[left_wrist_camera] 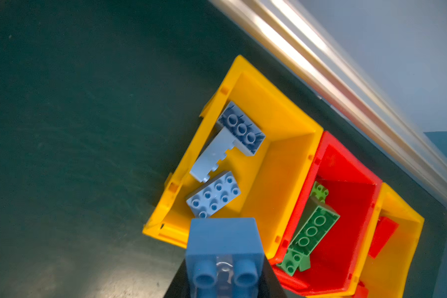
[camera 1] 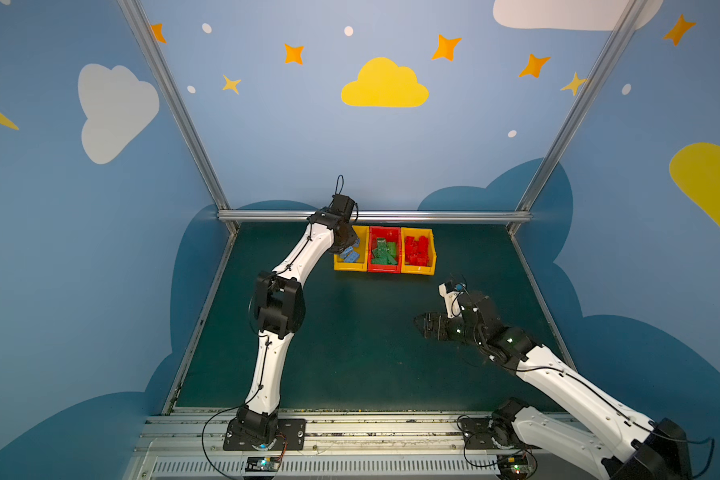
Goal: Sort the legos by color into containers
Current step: 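Carry the flat light blue brick with the left gripper into the yellow bin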
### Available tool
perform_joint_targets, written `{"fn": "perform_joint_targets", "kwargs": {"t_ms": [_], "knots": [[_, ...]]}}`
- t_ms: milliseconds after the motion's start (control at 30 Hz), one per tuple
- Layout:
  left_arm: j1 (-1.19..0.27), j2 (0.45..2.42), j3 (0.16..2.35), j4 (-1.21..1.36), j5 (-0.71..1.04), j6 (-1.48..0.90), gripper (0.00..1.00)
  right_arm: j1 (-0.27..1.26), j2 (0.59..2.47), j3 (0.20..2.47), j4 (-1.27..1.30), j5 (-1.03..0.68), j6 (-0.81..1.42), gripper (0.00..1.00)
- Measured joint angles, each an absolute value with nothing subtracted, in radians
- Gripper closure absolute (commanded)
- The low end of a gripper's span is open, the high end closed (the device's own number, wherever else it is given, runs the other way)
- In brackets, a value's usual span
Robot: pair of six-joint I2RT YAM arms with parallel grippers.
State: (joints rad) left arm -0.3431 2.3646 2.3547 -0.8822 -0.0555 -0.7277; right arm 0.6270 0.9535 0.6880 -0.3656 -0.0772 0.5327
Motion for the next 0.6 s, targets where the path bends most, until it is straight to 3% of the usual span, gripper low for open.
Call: {"fn": "perform_joint_targets", "kwargs": {"t_ms": [167,367,500,600], "knots": [[-0.344,2.515,2.579,-0.912,-0.048,-0.702,0.83,0.609,0.933,0.688,-0.396,-0.056,0.525,0.07],[-0.345,2.586,2.597,-0.889,-0.034,-0.694,0.81,0.585,0.918,0.688,-0.433,-0.040,0.521,0.07],[-0.347,2.606,2.597,-0.868,-0.032,-0.690,0.46,0.574,0.901,0.688,-0.448,-0.035,0.519,0.07],[-0.350,2.606,2.600,-0.857,-0.030,-0.685,0.29,0.570,0.890,0.688,-0.459,-0.035,0.519,0.07]]}}
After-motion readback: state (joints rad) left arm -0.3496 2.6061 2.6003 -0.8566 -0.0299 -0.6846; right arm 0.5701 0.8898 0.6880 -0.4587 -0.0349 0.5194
